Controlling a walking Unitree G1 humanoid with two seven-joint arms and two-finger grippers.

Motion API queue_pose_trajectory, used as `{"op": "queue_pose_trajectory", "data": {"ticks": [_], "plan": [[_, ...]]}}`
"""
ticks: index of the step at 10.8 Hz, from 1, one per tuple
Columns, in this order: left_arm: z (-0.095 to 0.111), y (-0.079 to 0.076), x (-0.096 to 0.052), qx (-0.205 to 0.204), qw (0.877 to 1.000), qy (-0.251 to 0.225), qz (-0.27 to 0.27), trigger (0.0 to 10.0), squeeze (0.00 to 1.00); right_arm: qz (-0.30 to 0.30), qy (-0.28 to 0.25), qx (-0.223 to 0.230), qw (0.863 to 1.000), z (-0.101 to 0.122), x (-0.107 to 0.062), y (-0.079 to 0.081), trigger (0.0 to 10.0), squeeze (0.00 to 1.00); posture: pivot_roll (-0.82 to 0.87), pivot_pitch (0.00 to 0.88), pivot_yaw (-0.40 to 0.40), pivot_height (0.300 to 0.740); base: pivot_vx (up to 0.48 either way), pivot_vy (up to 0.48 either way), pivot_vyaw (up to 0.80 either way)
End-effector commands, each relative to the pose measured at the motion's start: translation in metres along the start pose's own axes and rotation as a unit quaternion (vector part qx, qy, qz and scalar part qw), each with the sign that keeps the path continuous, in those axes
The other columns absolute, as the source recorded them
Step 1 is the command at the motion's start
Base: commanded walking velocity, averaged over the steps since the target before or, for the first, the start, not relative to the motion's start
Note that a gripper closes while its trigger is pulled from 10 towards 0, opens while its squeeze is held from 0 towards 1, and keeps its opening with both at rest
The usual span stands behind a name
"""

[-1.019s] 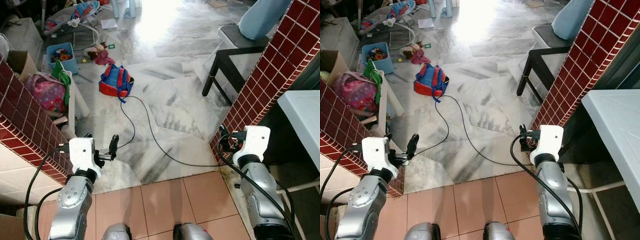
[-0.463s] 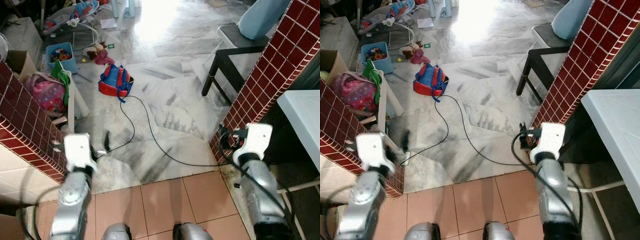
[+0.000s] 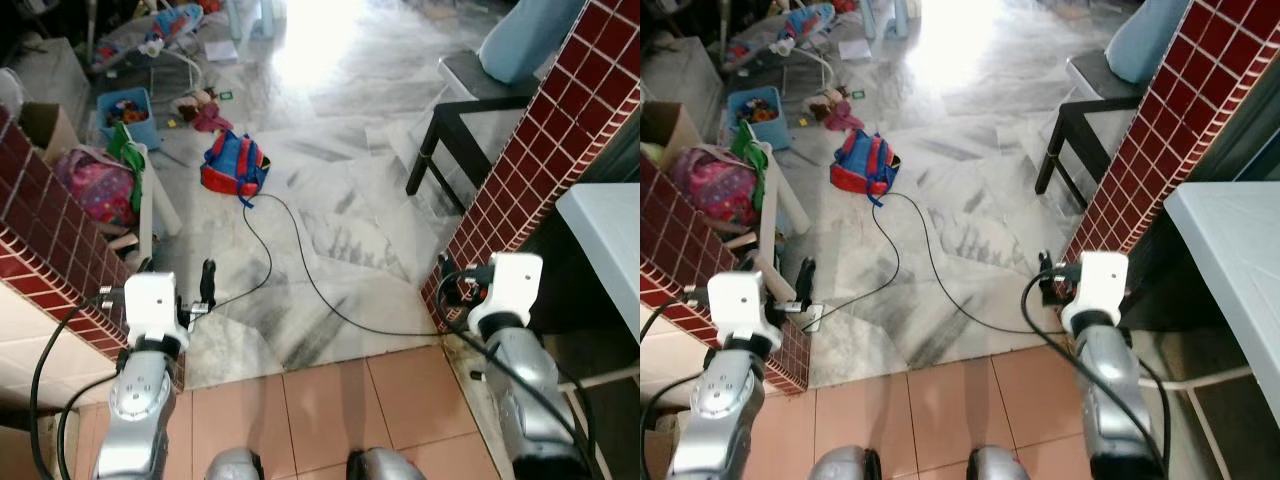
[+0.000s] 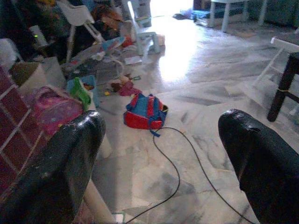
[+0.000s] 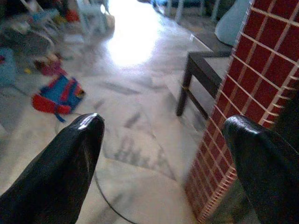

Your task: Restocking fridge

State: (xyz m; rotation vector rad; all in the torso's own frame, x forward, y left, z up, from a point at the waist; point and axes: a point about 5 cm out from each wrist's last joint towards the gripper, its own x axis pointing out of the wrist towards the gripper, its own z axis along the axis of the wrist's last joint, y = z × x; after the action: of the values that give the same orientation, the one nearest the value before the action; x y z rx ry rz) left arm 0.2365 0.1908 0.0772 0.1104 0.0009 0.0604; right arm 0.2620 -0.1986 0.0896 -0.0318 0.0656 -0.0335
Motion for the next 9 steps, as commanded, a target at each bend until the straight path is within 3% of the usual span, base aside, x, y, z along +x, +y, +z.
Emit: {"op": "queue_pose_trajectory", "data": {"ticks": [1, 2, 4, 5, 9], "plan": [[-0.003, 0.002, -0.002, 0.007, 1.000, 0.011, 0.008, 10.0, 0.00, 0.002, -0.018, -0.008, 1.000, 0.006, -0.001, 0.003, 10.0, 0.00, -0.02, 0.003, 0.019, 0.740, 0.000, 0.000, 0.00], [-0.006, -0.002, -0.002, 0.004, 1.000, 0.019, -0.001, 10.0, 0.00, 0.004, 0.003, -0.031, 1.000, 0.000, -0.001, 0.003, 10.0, 0.00, -0.02, 0.004, 0.020, 0.740, 0.000, 0.000, 0.00], [-0.005, -0.005, 0.003, -0.004, 1.000, 0.015, -0.012, 10.0, 0.00, 0.009, -0.002, 0.006, 1.000, 0.000, -0.004, 0.003, 10.0, 0.00, -0.02, 0.013, 0.017, 0.740, 0.000, 0.000, 0.00], [-0.005, -0.005, 0.003, 0.000, 1.000, 0.015, -0.010, 10.0, 0.00, -0.022, 0.014, -0.025, 0.999, -0.003, -0.002, -0.005, 10.0, 0.00, -0.02, 0.015, 0.016, 0.740, 0.000, 0.000, 0.00], [-0.005, -0.004, 0.006, 0.000, 1.000, 0.016, -0.009, 10.0, 0.00, -0.027, 0.017, -0.001, 0.999, -0.006, 0.002, -0.004, 10.0, 0.00, -0.02, 0.017, 0.014, 0.740, -0.243, 0.000, 0.00]]}}
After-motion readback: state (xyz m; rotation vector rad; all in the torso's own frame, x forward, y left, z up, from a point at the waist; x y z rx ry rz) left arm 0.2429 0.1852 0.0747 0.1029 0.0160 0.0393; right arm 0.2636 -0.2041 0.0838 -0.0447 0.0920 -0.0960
